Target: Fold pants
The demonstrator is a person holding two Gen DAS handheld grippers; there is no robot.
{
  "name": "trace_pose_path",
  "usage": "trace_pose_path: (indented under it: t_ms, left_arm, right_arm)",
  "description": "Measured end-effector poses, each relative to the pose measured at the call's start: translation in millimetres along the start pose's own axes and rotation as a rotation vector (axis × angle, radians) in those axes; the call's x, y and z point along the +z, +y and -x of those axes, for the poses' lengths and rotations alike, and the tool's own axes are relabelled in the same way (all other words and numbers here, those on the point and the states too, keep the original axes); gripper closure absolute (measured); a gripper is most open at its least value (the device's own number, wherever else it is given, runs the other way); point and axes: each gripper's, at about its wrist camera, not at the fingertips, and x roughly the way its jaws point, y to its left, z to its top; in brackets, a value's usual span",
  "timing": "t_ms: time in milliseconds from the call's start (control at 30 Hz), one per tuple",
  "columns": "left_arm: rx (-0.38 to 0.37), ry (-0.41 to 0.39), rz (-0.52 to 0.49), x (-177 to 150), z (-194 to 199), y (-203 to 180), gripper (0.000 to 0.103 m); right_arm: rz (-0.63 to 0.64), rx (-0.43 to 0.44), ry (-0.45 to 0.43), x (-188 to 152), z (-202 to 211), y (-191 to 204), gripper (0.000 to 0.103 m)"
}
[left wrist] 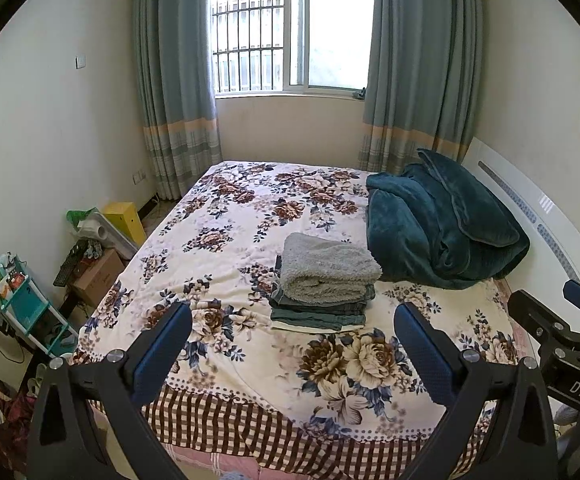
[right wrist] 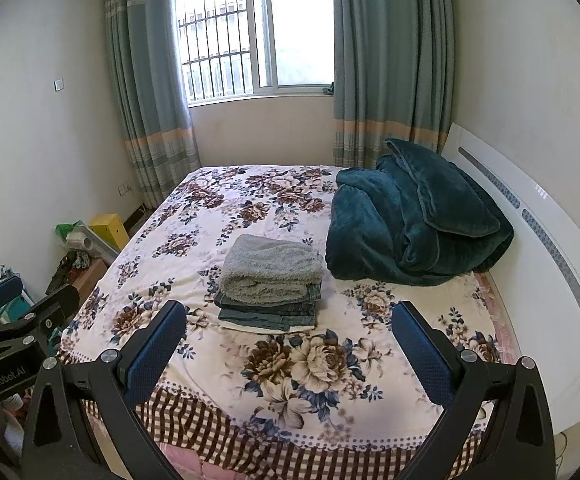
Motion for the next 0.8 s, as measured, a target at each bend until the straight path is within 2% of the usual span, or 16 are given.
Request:
trace_pose_path:
  t_ms: [800]
  left_arm:
    - [0.015, 0.014, 0.0, 2, 10, -3, 0.0]
  right_arm:
    - [-0.016, -0.006, 0.008, -15, 6, -3, 0.0]
